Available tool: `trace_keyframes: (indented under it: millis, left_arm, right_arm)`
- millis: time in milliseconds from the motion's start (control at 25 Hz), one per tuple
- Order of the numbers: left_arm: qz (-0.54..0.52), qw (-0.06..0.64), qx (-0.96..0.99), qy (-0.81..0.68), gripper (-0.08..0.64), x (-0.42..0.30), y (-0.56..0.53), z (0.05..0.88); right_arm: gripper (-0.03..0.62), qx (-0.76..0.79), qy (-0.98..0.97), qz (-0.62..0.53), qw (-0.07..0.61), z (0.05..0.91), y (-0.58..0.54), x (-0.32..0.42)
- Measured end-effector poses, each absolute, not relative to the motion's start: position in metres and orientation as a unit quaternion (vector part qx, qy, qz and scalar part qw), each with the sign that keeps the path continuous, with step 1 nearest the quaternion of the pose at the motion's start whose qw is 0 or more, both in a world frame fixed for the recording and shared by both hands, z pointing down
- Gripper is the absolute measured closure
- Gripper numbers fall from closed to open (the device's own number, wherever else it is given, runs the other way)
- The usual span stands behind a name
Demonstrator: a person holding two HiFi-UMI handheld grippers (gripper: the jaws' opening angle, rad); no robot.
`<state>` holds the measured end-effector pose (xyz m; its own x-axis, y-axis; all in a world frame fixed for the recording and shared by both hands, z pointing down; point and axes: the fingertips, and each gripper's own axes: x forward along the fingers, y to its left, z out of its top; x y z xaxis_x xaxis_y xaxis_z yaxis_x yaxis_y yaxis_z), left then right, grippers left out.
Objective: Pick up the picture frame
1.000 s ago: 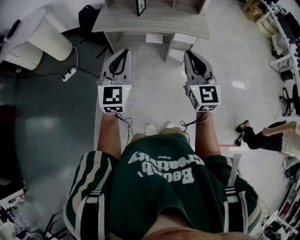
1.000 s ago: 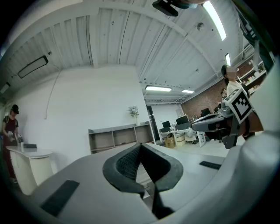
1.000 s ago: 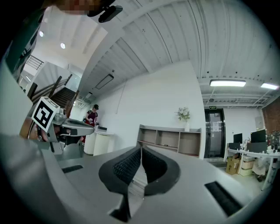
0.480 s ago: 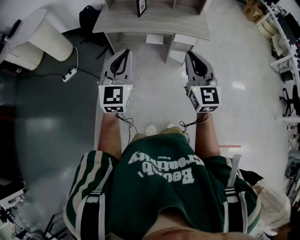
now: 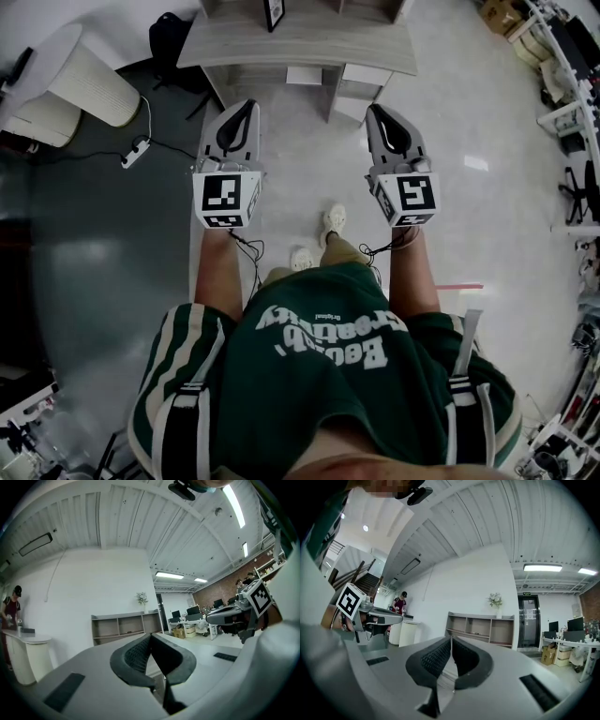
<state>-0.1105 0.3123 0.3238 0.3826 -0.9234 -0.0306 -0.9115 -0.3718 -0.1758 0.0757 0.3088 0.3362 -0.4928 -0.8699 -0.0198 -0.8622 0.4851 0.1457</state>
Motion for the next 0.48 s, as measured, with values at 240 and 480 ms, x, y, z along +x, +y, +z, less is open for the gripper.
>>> trace_keyframes:
  millis: [240, 480]
  left_arm:
    - [-0.037, 0.078, -0.826, 0.557, 0.543, -0.095, 0.279, 0.331]
    - [-0.038, 0.077, -0.822, 0.563, 0.543, -0.086, 0.217, 0.332]
  right_arm:
    - [0.555, 0.494, -0.867, -0.062, 0.029, 0.345, 0.27, 0.088]
    - [0.555, 0.48, -0.875, -0.063, 0.026, 0.342, 0.197, 0.098]
